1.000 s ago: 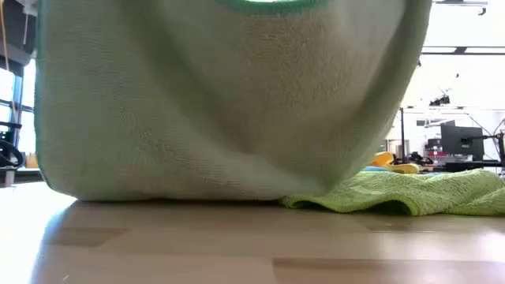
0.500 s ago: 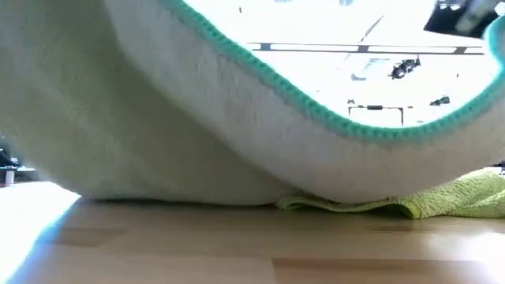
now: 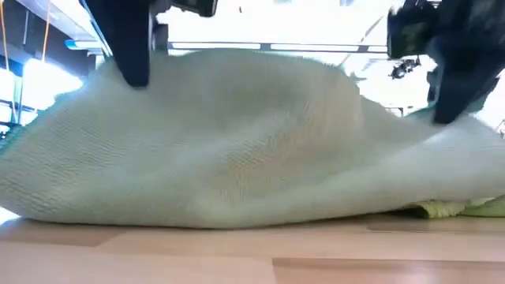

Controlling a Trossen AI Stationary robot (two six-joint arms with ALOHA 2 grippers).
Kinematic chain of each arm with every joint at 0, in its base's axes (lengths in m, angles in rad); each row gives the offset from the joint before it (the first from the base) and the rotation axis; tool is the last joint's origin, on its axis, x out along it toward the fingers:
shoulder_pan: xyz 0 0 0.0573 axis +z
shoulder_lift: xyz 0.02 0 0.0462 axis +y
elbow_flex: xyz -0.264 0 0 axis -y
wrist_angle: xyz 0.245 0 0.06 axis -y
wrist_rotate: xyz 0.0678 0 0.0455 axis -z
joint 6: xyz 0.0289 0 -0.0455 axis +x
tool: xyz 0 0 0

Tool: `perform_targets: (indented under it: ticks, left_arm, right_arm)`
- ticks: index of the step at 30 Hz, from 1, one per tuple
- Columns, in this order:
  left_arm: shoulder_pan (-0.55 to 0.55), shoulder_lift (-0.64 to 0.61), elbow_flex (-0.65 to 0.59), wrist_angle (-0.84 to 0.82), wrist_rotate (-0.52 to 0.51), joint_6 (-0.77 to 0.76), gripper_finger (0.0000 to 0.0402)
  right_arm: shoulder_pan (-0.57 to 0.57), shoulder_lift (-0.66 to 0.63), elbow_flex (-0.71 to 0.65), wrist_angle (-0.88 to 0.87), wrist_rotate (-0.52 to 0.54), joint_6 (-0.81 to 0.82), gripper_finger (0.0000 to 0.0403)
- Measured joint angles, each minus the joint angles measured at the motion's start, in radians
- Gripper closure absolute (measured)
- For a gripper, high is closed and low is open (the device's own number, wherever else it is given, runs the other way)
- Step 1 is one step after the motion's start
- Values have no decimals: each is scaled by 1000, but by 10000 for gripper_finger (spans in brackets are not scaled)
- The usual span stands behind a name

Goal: Fold microfiber towels
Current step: Fold the light green towel

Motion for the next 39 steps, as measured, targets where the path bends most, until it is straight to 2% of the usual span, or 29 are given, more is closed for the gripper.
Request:
perform_targets:
  ticks: [3, 9, 15, 22, 30, 39]
  left_arm:
    - [39, 2, 0, -67, 2, -2, 401]
    - [79, 2, 0, -231, -11, -10, 401]
    - [100, 2, 0, -257, -123, -3, 401]
    - [155, 12, 0, -331, -225, 64, 401]
    - [206, 11, -40, -334, -213, 77, 401]
    - [213, 11, -129, -280, -195, 61, 401]
  right_arm:
    - [-67, -40, -59, 32, -2, -14, 403]
    - [-168, -39, -84, 146, 4, -171, 403]
    - [-298, -22, -77, 141, 50, -291, 403]
    - [-435, -22, -77, 138, 54, -380, 403]
    - [-512, 18, -76, 223, 30, -457, 403]
    - [-520, 103, -76, 246, 36, -475, 403]
